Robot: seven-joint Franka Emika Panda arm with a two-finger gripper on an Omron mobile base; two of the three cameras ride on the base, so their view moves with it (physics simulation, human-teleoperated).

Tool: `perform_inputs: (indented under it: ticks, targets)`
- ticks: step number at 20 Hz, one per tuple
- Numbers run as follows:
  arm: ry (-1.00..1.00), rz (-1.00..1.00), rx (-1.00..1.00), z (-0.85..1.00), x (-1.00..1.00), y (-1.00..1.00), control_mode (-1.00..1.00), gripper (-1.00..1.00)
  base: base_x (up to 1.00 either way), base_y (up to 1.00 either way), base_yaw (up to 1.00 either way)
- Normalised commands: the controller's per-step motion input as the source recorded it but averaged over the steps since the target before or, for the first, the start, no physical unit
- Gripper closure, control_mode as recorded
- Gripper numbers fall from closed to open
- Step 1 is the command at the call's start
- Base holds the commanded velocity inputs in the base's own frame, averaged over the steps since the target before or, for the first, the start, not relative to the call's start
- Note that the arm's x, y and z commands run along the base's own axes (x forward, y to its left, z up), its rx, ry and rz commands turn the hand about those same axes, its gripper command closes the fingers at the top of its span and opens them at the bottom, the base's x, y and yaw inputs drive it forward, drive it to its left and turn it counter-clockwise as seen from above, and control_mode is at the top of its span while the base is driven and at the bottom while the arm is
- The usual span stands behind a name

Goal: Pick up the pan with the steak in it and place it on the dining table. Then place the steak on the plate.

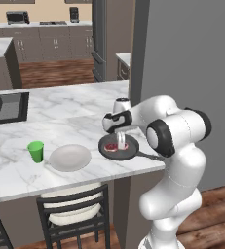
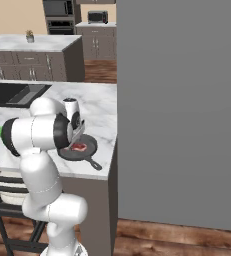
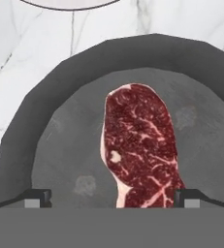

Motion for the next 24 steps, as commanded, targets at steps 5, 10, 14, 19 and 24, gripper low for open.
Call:
perform_inputs:
  ticks: [5,10,14,19,24]
  targets:
    - [0.0,0.0,-0.02,-0.08,0.08,0.0,-1.0,-1.0,0.0,0.0,0.0]
    - [0.02,0.0,0.0,0.0,0.56,0.0,-1.0,-1.0,0.0,0.0,0.0]
    - [0.03,0.0,-0.01,-0.02,0.12,0.0,-1.0,-1.0,0.0,0.0,0.0]
    - [0.01,0.0,-0.02,-0.14,-0.11,0.0,-1.0,-1.0,0.0,0.0,0.0]
    - [0.0,0.0,-0.03,-0.17,-0.22,0.0,-1.0,-1.0,0.0,0.0,0.0]
